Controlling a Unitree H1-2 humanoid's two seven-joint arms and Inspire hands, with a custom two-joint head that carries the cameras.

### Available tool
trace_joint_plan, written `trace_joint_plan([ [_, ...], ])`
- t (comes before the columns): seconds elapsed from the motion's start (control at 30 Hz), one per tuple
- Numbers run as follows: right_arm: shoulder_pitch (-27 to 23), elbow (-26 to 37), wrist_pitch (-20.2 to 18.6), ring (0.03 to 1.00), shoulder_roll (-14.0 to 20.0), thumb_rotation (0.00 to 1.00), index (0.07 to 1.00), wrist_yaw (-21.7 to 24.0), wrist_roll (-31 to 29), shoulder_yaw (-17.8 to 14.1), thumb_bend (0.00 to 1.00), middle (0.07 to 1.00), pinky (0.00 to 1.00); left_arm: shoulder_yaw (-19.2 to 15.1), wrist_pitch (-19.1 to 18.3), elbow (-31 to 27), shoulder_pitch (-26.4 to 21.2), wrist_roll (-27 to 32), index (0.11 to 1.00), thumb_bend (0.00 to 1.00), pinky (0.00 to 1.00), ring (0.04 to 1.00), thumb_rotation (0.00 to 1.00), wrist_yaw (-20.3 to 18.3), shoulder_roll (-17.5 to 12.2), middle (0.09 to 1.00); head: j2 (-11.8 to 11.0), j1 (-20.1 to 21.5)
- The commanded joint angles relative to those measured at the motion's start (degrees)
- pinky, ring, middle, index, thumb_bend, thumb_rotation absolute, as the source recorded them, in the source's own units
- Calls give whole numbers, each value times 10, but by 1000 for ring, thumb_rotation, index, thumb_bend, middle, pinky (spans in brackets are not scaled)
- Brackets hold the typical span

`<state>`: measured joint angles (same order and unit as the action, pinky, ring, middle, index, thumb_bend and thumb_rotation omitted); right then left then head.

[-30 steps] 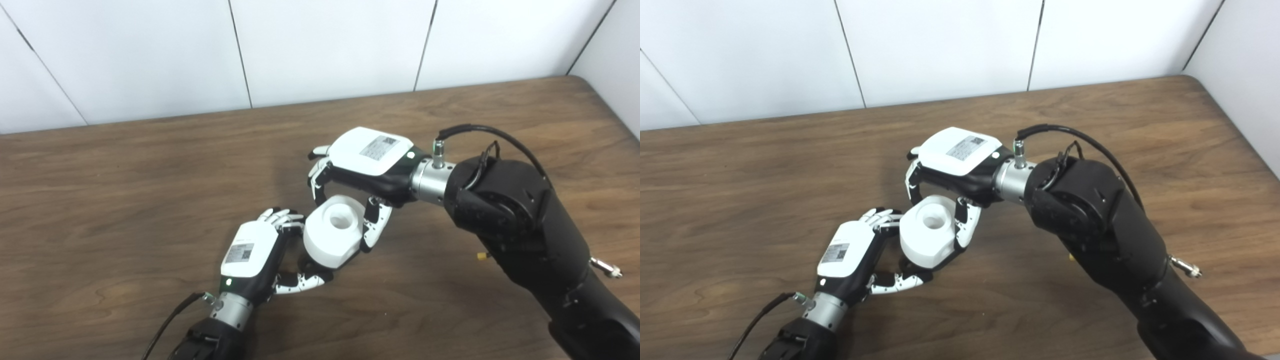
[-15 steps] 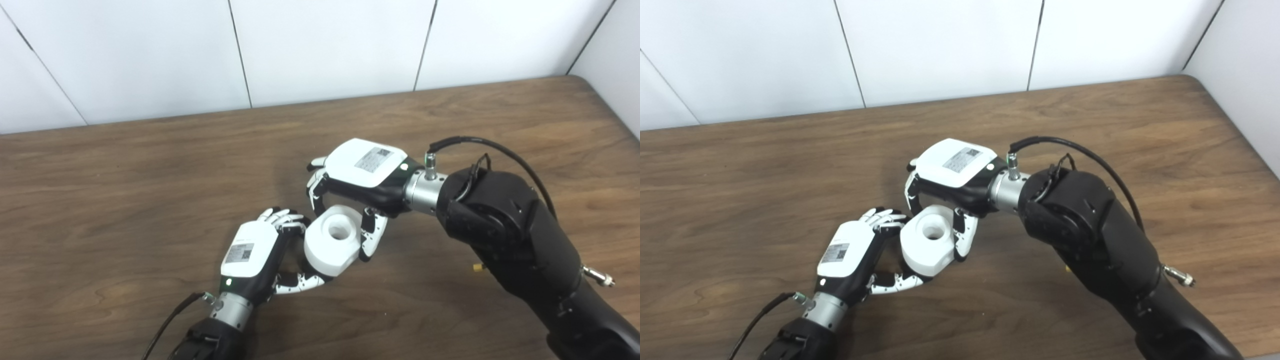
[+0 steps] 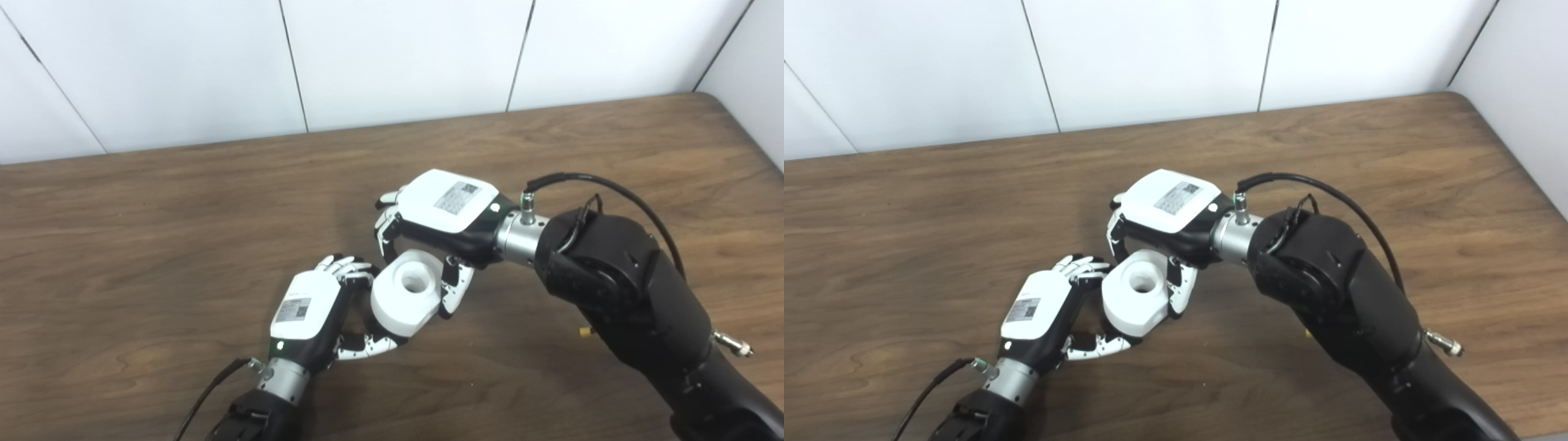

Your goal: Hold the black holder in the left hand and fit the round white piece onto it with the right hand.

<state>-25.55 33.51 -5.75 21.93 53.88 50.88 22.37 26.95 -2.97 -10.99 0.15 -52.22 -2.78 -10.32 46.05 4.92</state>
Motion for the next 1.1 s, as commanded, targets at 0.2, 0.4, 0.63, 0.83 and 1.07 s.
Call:
trace_joint_plan([
  [0.2, -8, 0, 19, 906, 4, 224, 541, -2, 7, 0, 717, 788, 858, 10, -6, 5, 4, -8, 485, 524, 930, 847, 56, -24, 3, 768, -2, 0],
  [0.4, -17, 6, 17, 914, 9, 400, 692, 22, 3, -2, 996, 813, 869, 11, -4, 8, 3, -10, 485, 524, 927, 845, 56, -20, 3, 766, -2, -1],
  [0.63, -21, 8, 1, 944, 6, 441, 740, 55, 3, -9, 1000, 859, 900, 11, -5, 8, 2, -12, 485, 524, 923, 843, 56, -21, 3, 767, -3, 0],
  [0.83, -24, 12, -28, 976, 2, 554, 812, 86, -6, -18, 1000, 927, 933, 11, -6, 8, 3, -12, 485, 524, 924, 845, 56, -23, 3, 768, -4, -1],
  [1.07, -28, 14, -46, 1000, 0, 579, 880, 95, 3, -21, 1000, 991, 972, 11, -1, 13, 1, -10, 485, 524, 916, 841, 56, -17, 3, 763, -5, 1],
])
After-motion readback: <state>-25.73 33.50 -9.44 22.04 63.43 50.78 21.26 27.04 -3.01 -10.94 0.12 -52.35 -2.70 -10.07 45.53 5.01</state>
